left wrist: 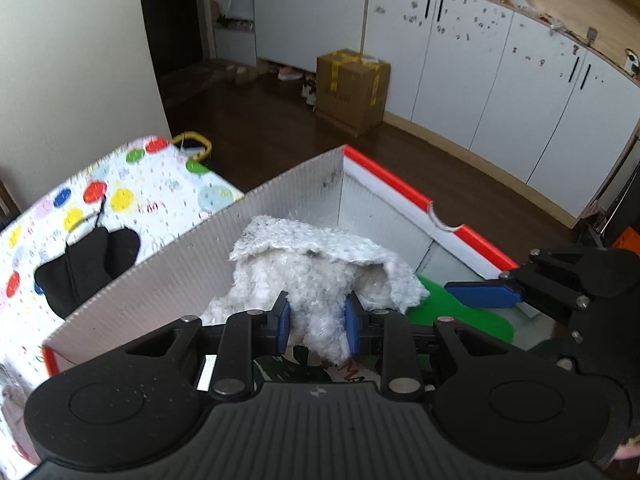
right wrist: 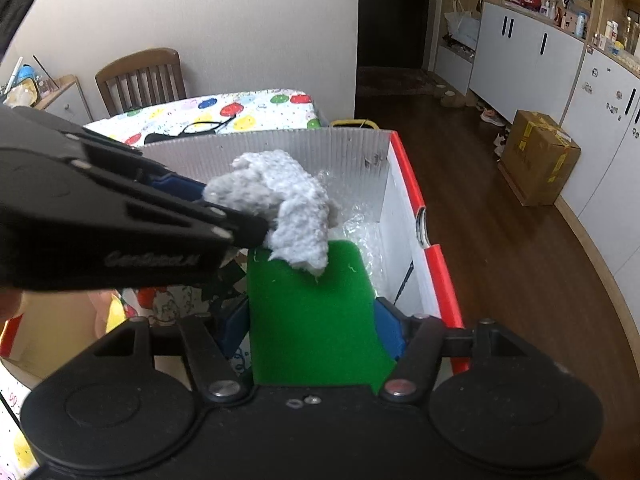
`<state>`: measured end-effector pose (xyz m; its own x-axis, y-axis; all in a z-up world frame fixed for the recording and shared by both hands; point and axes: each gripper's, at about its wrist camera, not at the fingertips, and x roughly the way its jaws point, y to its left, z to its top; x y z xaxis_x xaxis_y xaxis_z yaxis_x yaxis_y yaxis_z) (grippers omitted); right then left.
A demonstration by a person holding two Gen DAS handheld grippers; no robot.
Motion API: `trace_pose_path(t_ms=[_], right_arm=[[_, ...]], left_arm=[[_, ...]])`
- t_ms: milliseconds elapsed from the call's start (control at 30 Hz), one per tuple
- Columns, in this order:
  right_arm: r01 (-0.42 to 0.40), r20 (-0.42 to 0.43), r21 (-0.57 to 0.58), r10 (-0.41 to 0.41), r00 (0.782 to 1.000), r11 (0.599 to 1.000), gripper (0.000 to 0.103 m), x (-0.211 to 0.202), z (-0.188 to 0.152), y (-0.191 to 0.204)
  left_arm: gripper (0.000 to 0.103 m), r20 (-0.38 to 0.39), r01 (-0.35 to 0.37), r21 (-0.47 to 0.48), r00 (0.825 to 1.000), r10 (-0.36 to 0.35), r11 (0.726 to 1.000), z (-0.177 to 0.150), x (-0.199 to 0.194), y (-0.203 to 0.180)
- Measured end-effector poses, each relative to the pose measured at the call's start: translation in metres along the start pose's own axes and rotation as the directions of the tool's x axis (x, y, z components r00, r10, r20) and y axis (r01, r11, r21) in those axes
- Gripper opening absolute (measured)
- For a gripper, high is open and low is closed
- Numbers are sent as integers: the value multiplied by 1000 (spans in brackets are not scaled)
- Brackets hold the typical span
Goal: Organize soft objects
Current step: 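Open both grippers to drop the cloth and green sponge into the shoebox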
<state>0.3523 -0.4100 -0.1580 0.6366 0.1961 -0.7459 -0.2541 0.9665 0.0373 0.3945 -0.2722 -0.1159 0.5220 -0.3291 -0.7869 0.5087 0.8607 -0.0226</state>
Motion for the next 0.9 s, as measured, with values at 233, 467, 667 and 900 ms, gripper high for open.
trace_pose_path(t_ms=[233,467,667,900], right_arm=[[-11,-24,-36,10,1000,999,67,3,-1,-1],[-19,-37,-65,16,999,998,67,6,1,2],[-37,-34,-68,35,999,997,72,3,3,1],[-60,-27,-68,59,998,996,76,-5,4,-4]], left_arm=[[26,-90,18,-25,996,-21,1000,1,24,9],[26,-120,18,-26,993,-21,999,-3,33,12],[26,-119,17,-42,993,-22,999,-3,31,14],[29,-79,-1,17,997,2,1000,-6,19,2]])
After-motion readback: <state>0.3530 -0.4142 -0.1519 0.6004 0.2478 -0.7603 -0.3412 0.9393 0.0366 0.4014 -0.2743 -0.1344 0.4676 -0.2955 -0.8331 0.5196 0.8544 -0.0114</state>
